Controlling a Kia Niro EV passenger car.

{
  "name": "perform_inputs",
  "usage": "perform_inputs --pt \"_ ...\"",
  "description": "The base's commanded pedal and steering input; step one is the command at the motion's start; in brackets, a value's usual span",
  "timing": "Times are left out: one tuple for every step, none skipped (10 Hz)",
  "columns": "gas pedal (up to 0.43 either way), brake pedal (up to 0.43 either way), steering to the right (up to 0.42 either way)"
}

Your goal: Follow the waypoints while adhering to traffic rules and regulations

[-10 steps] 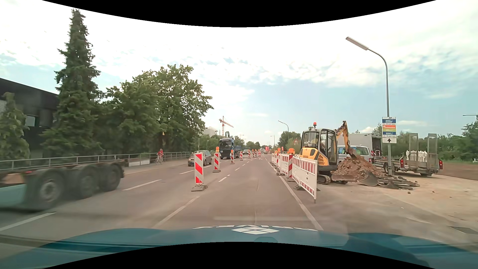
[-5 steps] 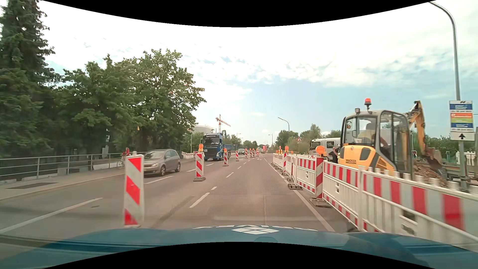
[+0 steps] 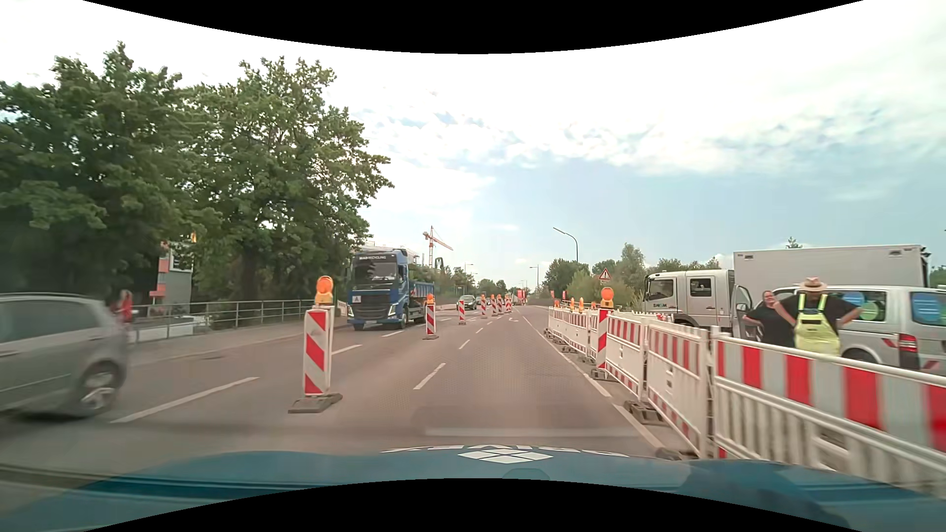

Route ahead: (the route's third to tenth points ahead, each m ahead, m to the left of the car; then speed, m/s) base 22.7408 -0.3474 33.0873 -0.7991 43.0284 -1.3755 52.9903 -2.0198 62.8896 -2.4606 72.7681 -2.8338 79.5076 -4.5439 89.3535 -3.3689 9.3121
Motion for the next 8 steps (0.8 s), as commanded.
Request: perform_inputs --pt "0.177 0.000 0.012" --pt "0.177 0.000 0.013" --pt "0.177 0.000 0.014" --pt "0.177 0.000 0.014" --pt "0.177 0.000 0.014" --pt "0.177 0.000 0.014" --pt "0.177 0.000 0.016" --pt "0.177 0.000 0.017"
